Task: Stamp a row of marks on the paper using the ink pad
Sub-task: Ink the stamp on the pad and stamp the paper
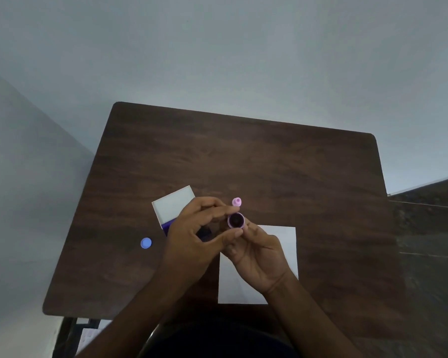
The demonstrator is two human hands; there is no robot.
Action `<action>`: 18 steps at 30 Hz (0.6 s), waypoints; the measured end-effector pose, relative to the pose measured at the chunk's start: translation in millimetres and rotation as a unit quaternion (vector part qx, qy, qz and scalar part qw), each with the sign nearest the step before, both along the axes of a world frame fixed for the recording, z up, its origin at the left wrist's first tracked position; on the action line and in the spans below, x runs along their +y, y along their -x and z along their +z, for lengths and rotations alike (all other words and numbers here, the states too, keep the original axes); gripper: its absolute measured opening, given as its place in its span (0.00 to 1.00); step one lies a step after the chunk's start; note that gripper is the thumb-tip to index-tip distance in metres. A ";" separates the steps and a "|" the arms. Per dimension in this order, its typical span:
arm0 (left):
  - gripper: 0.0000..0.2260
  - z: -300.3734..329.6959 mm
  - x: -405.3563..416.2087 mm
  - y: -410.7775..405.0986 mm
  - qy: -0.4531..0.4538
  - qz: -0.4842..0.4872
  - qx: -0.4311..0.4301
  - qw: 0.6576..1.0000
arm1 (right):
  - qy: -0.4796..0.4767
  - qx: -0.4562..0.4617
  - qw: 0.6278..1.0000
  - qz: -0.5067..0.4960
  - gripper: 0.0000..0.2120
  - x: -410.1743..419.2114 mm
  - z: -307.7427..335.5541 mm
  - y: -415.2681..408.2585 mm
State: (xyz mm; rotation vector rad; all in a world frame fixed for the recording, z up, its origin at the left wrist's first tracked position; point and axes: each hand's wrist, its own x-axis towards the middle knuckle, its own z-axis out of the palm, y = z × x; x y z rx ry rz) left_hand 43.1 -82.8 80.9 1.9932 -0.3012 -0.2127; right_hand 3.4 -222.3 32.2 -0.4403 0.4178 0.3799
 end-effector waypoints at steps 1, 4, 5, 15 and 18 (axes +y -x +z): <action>0.17 -0.2 -2.7 -1.4 -0.008 -0.008 0.004 1.000 | 0.008 -0.015 1.000 0.003 0.21 -3.5 0.8 -0.4; 0.17 -2.1 -9.5 -5.3 -0.025 -0.032 -0.027 0.999 | -0.006 -0.033 0.999 0.005 0.18 -11.9 5.5 -0.7; 0.17 -3.0 -12.1 -6.5 -0.026 -0.036 -0.037 0.998 | -0.015 -0.033 0.999 0.003 0.18 -14.4 6.9 -0.4; 0.18 -16.3 -39.1 -12.8 -0.036 -0.056 -0.063 0.996 | -0.097 -0.047 0.993 -0.038 0.15 -29.9 -10.5 2.3; 0.18 -24.7 -47.9 -10.8 -0.026 -0.049 -0.067 0.996 | -0.097 -0.034 0.993 -0.051 0.15 -37.2 -15.1 4.1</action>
